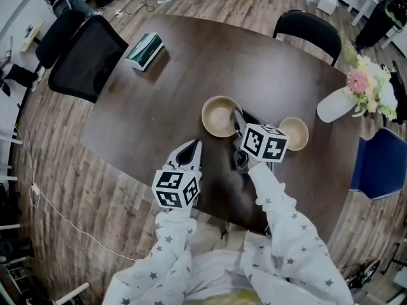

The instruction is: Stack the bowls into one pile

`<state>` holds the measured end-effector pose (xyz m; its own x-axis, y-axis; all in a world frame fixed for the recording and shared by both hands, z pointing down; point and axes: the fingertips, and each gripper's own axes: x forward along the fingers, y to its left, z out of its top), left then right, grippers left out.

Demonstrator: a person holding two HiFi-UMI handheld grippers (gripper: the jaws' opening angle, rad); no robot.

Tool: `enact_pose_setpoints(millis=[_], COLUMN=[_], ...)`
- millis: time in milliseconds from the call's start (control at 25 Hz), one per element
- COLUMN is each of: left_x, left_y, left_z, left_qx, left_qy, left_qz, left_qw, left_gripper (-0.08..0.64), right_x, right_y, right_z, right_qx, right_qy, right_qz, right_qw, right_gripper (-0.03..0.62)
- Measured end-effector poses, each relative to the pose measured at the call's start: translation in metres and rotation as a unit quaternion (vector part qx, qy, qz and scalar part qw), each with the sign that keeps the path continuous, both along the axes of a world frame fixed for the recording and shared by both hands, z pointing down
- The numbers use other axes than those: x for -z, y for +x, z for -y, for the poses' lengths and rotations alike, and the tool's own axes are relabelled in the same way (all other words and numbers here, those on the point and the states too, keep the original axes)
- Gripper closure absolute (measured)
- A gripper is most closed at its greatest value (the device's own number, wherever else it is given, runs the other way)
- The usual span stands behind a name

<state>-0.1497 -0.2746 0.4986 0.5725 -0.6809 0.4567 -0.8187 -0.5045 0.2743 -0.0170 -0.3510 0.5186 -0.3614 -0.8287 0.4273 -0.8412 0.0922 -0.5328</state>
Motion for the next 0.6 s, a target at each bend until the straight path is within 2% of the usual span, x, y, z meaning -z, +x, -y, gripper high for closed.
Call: enact_pose_setpoints(millis=[280,600], left_x=[-0.014,-0.026], left_y=[0.001,0.002], left_z=[0.018,0.024], left_qx=[-0.016,-0.024], left_qy=[-0.014,-0.029], left_qz=[-0.001,-0.005], left_qw=[0.9998,0.9993], left_gripper=[0.535,0.535], right_x=[-0.021,-0.04], right_y=[0.002,-0.005], right_z=[0.025,0.03], right_qx=[-0.029,-0.006], right_qy=[-0.02,-0.038], right_qz=[-0.019,-0.049], right_qw=[0.999,0.998], right_gripper=[0.546,0.545])
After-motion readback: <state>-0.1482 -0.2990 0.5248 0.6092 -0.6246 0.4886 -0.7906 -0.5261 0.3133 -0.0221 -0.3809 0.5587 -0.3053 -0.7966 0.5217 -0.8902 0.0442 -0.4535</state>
